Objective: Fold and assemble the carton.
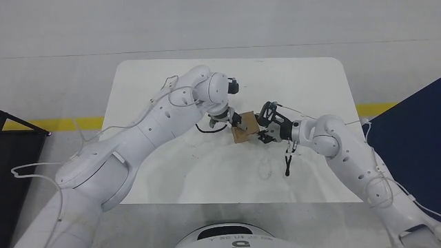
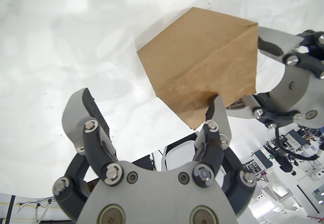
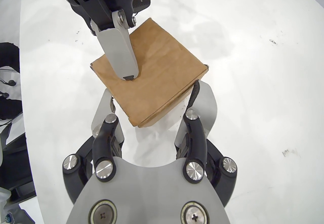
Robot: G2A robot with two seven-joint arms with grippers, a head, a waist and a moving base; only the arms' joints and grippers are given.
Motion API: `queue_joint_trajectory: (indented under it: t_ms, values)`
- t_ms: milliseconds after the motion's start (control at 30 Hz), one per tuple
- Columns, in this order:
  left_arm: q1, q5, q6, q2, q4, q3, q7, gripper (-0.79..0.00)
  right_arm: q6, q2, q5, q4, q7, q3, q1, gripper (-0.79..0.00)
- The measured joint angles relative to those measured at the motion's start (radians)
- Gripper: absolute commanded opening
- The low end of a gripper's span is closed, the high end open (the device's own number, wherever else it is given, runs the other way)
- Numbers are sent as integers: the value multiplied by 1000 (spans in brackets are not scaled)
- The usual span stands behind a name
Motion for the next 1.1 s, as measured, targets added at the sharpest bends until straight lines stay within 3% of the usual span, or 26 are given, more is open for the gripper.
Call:
queue_joint_trajectory:
  t_ms: [167,433,467,533,600,867,1100]
  values:
    - [2,4,0,-5,0,-1,-4,0,-2,3,-14,-8,-3,11,-11,-459]
    - [-4,29,-6,2,6,-25,-2,0,-32,16,-55,-71,18,42,-53,-385]
    - [-6,40,-7,5,4,-29,-2,0,-36,19,-64,-90,23,49,-61,-357]
    - [-10,65,-13,15,-8,-43,-4,0,-35,26,-85,-138,45,64,-83,-231]
    - [-13,82,-15,27,-29,-64,-4,0,-24,31,-92,-177,65,79,-100,-194]
    - [27,162,16,115,-182,-243,-30,0,-17,59,-131,-352,104,192,-171,-240]
    - [164,234,19,212,-322,-475,-64,0,-59,62,-96,-373,216,196,-106,-292]
